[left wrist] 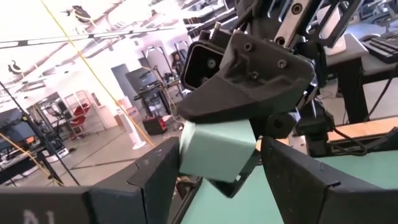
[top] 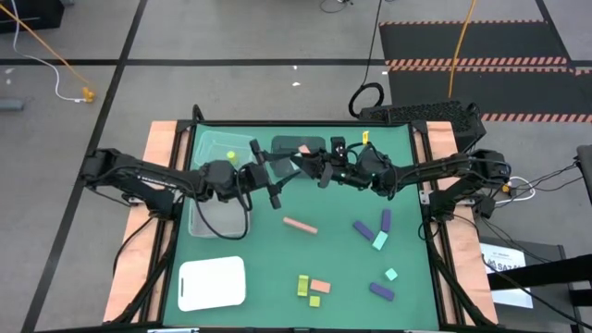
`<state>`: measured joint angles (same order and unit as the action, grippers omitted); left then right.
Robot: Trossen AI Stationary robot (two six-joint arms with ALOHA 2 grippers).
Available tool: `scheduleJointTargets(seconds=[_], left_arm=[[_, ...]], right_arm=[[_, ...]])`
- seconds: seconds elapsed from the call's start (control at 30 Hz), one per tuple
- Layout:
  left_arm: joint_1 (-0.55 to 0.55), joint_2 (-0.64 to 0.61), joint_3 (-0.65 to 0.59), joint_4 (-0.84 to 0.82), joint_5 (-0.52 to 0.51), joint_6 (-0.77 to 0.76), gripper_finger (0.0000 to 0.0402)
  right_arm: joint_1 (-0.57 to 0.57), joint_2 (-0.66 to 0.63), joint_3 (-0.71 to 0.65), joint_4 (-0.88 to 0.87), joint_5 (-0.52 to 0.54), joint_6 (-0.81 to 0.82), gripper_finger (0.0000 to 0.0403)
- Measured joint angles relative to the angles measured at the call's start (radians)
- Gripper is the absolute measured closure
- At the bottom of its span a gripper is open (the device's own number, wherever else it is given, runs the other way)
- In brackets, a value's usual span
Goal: Sort & place blocks by color
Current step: Put the left blue block into the dark white bin
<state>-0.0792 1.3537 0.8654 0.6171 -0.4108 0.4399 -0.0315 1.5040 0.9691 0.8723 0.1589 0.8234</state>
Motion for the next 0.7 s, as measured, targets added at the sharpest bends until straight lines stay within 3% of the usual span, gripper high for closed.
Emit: scheduleJointTargets(seconds=[0.17,0.33,0.53,0.7], left_arm=[[0.0,0.001,0.0,0.04,0.005,0.041,0.0186],[0.0,0.002,0.0,0.033,0.005,0.089,0.0257],[0.0,0.002,0.0,0.016,0.001,0.095,0.0258],[-0.002,0.002,0.0,0.034,-0.001,0.073,0.0258]], right_arm=[[0.0,0.0,0.0,-0.002,-0.005,0.001,0.0288],[0.0,0.0,0.0,-0.009,-0.002,0.012,0.0288],[0.0,0.0,0.0,-0.013,-0.002,0.009,0.0278],[-0.011,-0.004,0.0,-0.012,-0.012,-0.01,0.0238]])
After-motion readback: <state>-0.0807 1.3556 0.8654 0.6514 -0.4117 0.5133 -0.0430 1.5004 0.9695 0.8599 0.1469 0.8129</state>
